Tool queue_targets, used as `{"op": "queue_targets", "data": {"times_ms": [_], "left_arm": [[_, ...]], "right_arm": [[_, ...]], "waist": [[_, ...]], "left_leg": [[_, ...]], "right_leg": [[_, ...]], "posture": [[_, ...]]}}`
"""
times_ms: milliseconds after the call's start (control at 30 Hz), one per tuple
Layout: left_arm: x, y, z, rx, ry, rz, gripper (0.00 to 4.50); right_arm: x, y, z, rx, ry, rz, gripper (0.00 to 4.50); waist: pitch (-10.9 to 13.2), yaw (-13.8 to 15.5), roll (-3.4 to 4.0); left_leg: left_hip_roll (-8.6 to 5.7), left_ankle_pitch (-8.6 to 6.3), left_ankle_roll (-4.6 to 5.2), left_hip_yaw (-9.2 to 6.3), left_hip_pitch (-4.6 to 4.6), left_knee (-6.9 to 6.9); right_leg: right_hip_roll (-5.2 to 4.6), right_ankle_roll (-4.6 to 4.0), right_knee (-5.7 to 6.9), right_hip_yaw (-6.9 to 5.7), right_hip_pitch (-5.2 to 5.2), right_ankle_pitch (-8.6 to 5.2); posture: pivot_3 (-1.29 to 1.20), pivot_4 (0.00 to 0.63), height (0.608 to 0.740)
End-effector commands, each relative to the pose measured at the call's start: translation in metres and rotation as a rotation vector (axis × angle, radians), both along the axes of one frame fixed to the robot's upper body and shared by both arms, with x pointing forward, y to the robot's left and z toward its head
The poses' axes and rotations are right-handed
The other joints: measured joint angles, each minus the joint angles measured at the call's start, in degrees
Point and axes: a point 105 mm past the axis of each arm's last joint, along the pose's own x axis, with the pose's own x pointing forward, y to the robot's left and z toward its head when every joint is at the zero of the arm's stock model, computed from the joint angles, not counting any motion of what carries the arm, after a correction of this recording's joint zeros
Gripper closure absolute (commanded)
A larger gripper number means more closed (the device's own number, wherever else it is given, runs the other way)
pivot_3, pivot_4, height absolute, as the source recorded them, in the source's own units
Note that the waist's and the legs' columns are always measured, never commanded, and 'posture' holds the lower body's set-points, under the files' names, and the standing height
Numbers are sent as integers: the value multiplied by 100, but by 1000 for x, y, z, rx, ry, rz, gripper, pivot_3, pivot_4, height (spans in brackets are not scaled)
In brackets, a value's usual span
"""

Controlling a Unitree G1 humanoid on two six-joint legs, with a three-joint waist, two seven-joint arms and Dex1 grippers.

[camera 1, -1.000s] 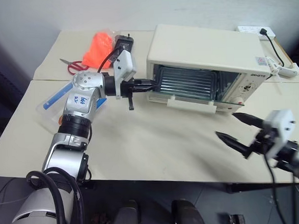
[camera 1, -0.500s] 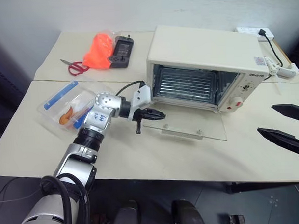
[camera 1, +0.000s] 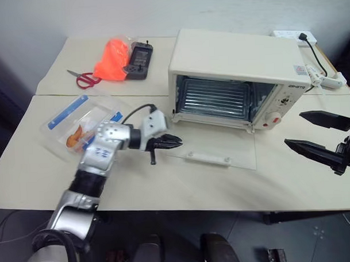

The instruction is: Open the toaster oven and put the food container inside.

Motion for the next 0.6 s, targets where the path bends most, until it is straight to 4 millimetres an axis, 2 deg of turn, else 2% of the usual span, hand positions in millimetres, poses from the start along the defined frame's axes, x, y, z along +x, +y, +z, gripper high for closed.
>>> {"op": "queue_targets", "data": {"times_ms": [33, 233, 367, 467, 600], "left_arm": [[-25, 24, 45, -63, -65, 57, 3005], [-50, 85, 58, -50, -67, 350, 1221], [-70, 109, 64, -138, 2, 538, 17], [-80, 128, 73, -303, 66, 731, 17], [-83, 151, 68, -493, 90, 1002, 17]], "right_arm": [[6, 5, 6, -35, -30, 48, 0], [25, 13, 7, -56, -27, 139, 0], [35, 18, 10, -70, -34, 194, 0], [42, 20, 13, -73, -42, 227, 0], [47, 23, 13, -77, -46, 255, 0]], "waist": [[0, -1, 1], [1, -79, 4], [2, -67, 4], [2, -53, 4], [2, -55, 3]], "left_leg": [[-1, 0, 0, 0, 0, -2], [-2, -2, 1, 2, 10, -3], [-2, -4, 2, -2, 9, -3], [-3, -5, -1, -5, 7, -2], [-8, -6, -3, -6, 7, 1]], "right_leg": [[-2, 0, -1, 0, 3, 0], [-3, -1, -14, 4, 10, 0], [-7, -1, -15, 3, 9, -1], [-10, -2, -15, 1, 8, -1], [-6, -2, -14, -5, 11, -1]], "posture": [[0, 150, 740], [0, 150, 740], [0, 150, 740], [0, 150, 740], [0, 150, 740]]}}
